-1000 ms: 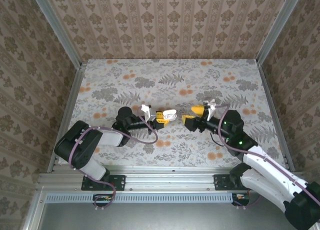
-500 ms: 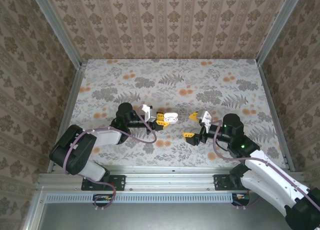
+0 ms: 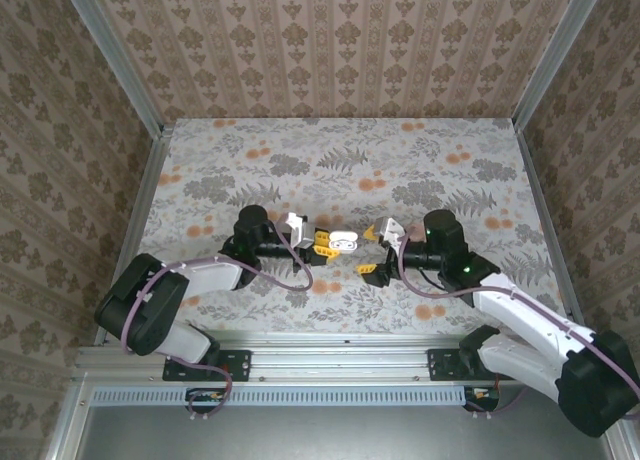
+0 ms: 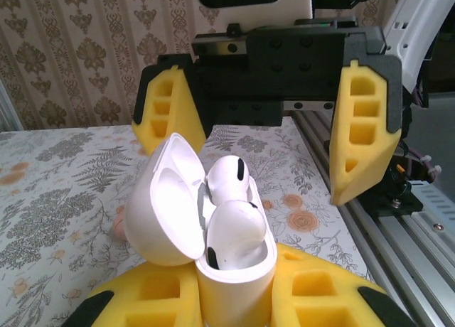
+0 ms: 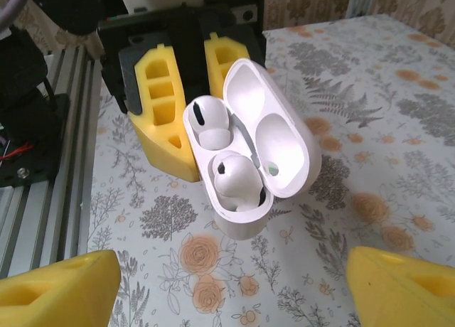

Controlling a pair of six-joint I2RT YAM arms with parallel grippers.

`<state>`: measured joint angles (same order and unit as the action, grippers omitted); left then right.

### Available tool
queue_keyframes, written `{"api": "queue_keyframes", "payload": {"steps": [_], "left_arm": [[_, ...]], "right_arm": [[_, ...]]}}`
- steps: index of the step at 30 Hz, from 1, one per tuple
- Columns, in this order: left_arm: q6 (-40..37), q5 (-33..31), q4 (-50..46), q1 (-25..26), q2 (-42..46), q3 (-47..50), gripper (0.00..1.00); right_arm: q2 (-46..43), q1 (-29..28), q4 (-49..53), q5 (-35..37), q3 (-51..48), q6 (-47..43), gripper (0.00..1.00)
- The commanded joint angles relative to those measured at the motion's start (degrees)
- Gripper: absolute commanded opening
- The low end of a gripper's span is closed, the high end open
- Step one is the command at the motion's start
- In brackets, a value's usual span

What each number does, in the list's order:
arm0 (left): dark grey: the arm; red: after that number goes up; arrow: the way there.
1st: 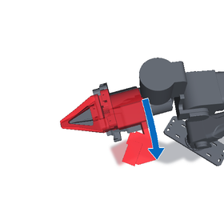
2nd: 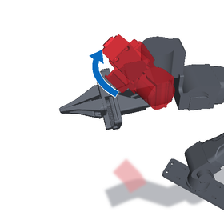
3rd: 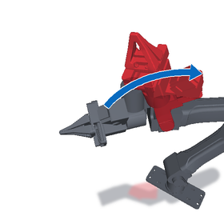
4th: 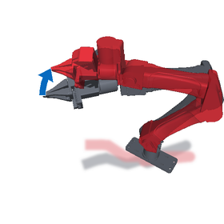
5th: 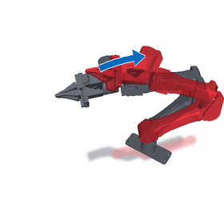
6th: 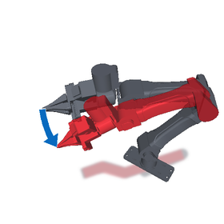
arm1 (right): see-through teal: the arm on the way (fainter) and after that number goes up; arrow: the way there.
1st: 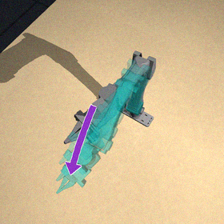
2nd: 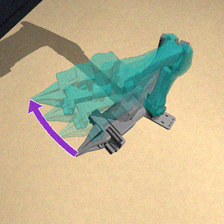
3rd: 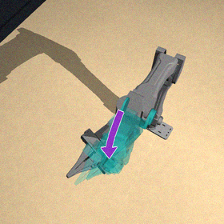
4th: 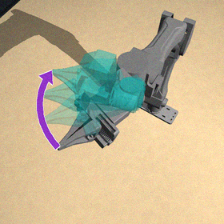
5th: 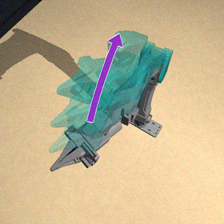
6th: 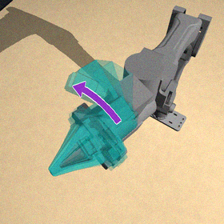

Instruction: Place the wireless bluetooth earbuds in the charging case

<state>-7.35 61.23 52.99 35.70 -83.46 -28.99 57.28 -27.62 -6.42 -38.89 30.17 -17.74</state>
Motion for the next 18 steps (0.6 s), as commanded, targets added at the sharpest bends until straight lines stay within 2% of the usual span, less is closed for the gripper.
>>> {"api": "queue_keyframes", "payload": {"steps": [1,6,18], "left_arm": [[-1.34,1.74,0.42,0.52,0.62,-1.86,0.00],[-1.35,1.35,0.75,0.77,0.43,-1.77,0.00],[-1.24,0.95,1.15,1.03,-0.21,-1.90,0.00]], "right_arm": [[2.16,0.11,-0.58,-3.97,2.64,-3.31,0.82],[5.52,-0.07,-1.46,-5.62,3.92,-4.60,0.76],[11.08,-0.77,-2.71,-7.50,6.91,-5.85,0.73]]}}
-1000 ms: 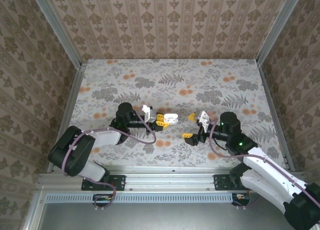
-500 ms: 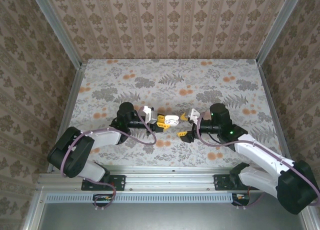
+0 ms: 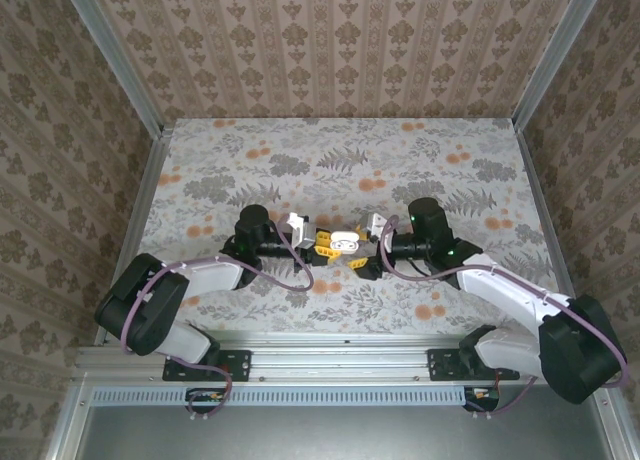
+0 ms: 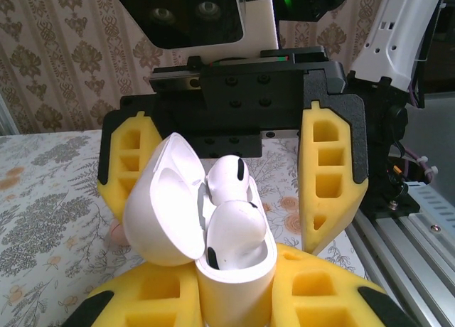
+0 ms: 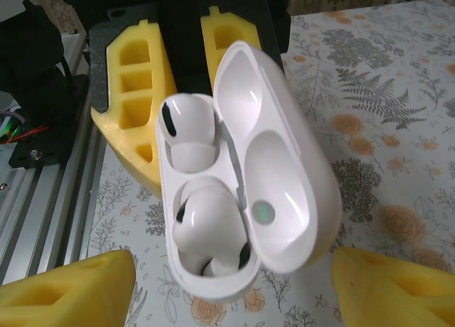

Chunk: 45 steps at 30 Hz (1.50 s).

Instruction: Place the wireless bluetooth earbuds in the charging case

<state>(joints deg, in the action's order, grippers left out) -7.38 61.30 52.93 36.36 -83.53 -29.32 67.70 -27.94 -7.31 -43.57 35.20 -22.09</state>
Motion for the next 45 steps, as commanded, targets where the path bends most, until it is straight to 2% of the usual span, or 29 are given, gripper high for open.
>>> {"api": "queue_keyframes", "payload": {"steps": [1,25,38,45], "left_arm": [[-1.19,0.78,1.21,0.38,-0.14,-1.44,0.00],[-2.26,-1.93,-0.02,0.31,-0.91,-1.26,0.00],[-2.53,-3.20,-0.01,0.20,-0.83,-0.83,0.00],[-1.89,-1.82,1.07,0.20,-0.85,-0.73,0.00]], "right_arm": [[0.84,-0.53,-2.04,-2.90,2.04,-1.49,0.73],[-3.80,-0.76,-4.03,-4.57,1.81,-2.30,0.70],[-7.72,-0.71,-0.06,-7.32,0.71,-2.96,0.62],[-11.59,0.36,-2.31,-1.87,-2.34,-1.15,0.62]]}}
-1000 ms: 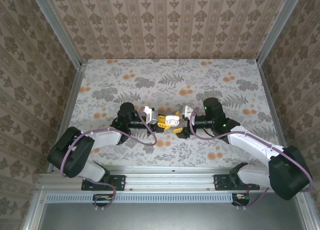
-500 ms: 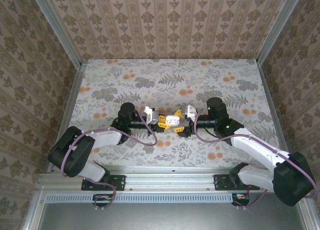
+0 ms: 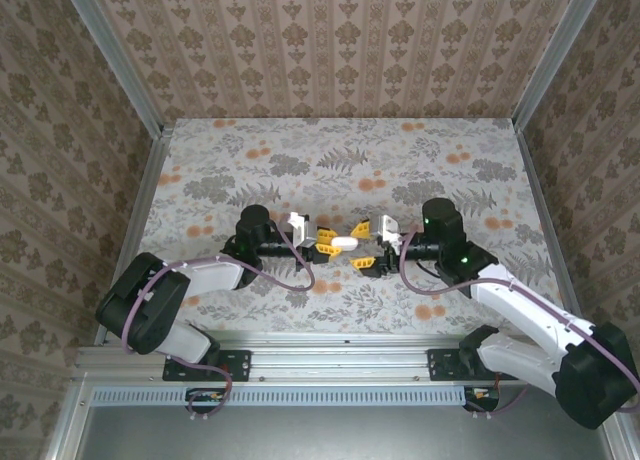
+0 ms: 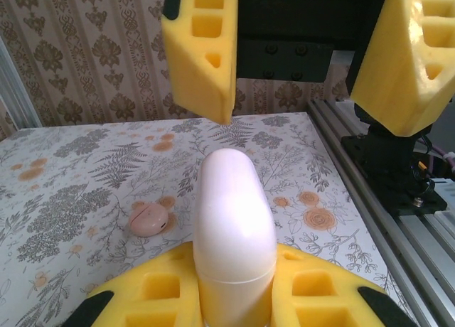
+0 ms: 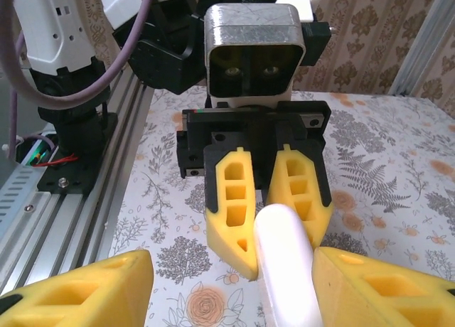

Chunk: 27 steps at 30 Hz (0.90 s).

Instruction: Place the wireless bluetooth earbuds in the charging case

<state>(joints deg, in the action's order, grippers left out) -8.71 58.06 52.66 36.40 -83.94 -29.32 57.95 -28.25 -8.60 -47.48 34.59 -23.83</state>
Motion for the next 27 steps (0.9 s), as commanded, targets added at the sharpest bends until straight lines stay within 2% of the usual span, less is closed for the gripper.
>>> {"api": "queue_keyframes", "payload": {"steps": [1,6,13,19,27], "left_arm": [[-0.42,1.65,1.64,0.16,-0.50,-0.67,0.00],[0.51,2.85,2.81,0.24,-0.61,-0.73,0.00],[0.27,2.98,2.53,0.16,-0.67,-0.82,0.00],[0.27,2.94,2.40,0.15,-0.69,-0.91,0.00],[-0.04,2.72,1.92,0.16,-0.62,-0.83,0.00]], "right_arm": [[-2.07,1.09,-1.30,2.61,-2.04,0.63,0.62],[-0.90,2.14,-1.24,3.63,-1.75,-1.24,0.64],[3.37,2.01,-0.29,1.21,0.24,-5.13,0.62],[6.72,1.97,-2.25,0.00,1.30,-6.25,0.58],[10.11,1.88,-4.19,-1.73,2.30,-6.41,0.42]]}}
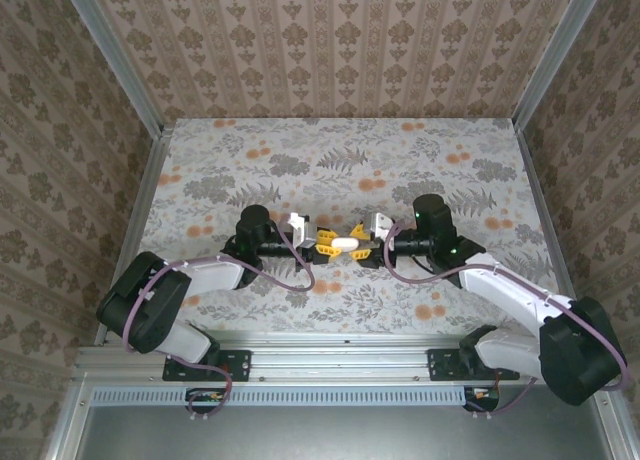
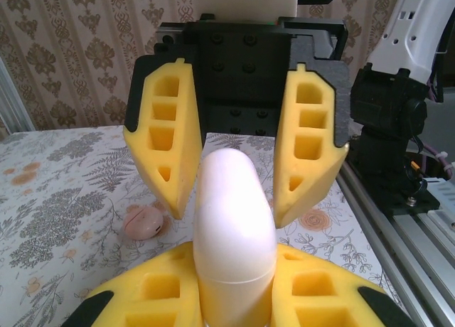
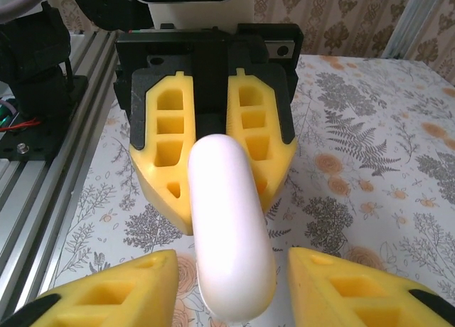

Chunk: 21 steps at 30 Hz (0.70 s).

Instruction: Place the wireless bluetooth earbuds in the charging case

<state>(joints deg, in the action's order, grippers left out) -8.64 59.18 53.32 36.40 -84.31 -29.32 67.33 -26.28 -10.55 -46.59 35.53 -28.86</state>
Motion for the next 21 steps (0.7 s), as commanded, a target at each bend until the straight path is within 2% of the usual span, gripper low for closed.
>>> {"api": "queue_keyframes", "payload": {"steps": [1,8,15,19,21], "left_arm": [[-0.14,1.56,1.18,0.09,-0.22,-0.87,0.00],[0.21,0.86,0.82,-0.02,-0.27,-1.12,0.00],[0.45,0.33,0.22,-0.28,-0.59,-1.30,0.04],[0.32,-0.33,-0.09,-0.50,-0.53,-1.26,0.11],[-0.11,-0.60,-0.91,-0.54,-0.52,-1.35,0.18]], "right_arm": [[0.93,-0.08,-2.52,-2.63,1.39,-1.38,0.40],[1.12,-0.08,-2.68,-1.69,1.30,-2.28,0.26],[0.44,-0.09,-0.70,-0.62,1.47,-4.05,0.22],[-0.09,-0.04,0.96,-0.05,1.39,-4.38,0.22],[-0.51,0.08,2.24,0.64,1.39,-4.58,0.22]]}}
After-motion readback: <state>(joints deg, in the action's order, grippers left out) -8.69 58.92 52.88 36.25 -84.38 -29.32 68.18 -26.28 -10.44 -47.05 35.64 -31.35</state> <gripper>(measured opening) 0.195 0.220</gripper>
